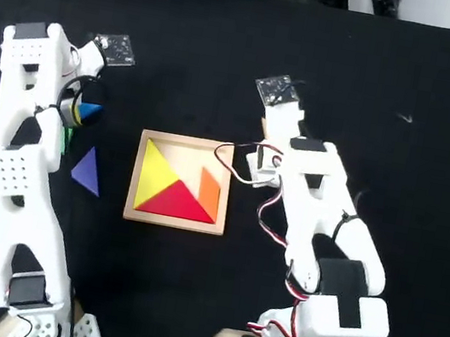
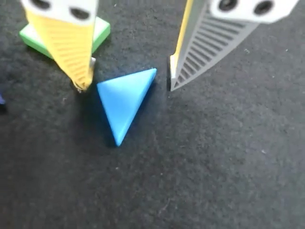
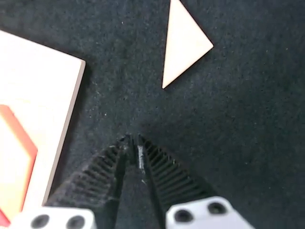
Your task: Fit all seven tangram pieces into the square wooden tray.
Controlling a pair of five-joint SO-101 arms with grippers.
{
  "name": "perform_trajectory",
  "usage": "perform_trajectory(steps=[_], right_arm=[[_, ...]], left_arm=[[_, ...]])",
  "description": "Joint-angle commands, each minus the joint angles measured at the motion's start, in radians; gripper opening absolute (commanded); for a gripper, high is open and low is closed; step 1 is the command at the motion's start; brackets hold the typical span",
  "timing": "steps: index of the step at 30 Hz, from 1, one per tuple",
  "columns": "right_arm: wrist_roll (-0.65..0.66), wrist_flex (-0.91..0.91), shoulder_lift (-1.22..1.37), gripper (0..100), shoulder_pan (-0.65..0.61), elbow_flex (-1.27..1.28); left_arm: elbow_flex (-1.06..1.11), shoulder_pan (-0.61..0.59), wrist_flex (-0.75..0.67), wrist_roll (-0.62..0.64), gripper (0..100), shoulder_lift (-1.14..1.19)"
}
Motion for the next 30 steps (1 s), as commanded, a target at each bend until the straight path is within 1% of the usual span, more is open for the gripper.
perform_trajectory(steps=[1, 8, 16, 21, 23, 27, 30], right_arm=[[0.012, -0.017, -0.007, 1.1, 0.018, -0.047], [0.012, -0.017, -0.007, 1.1, 0.018, -0.047], [0.012, -0.02, -0.007, 1.1, 0.018, -0.047], [0.012, -0.02, -0.007, 1.1, 0.018, -0.047], [0.012, -0.02, -0.007, 1.1, 0.018, -0.047], [0.012, -0.02, -0.012, 1.1, 0.018, -0.047], [0.012, -0.02, -0.013, 1.1, 0.02, -0.047]], left_arm=[[-0.177, 0.038, 0.061, -0.097, 24, 0.041], [-0.397, 0.058, 0.186, -0.127, 9, 0.183], [-0.605, 0.053, 0.344, -0.13, 9, 0.239], [-0.607, 0.064, 0.348, -0.121, 9, 0.232], [-0.613, 0.071, 0.348, -0.081, 9, 0.23], [-0.582, 0.137, 0.351, -0.006, 9, 0.175], [-0.463, 0.206, 0.351, 0.046, 9, 0.064]])
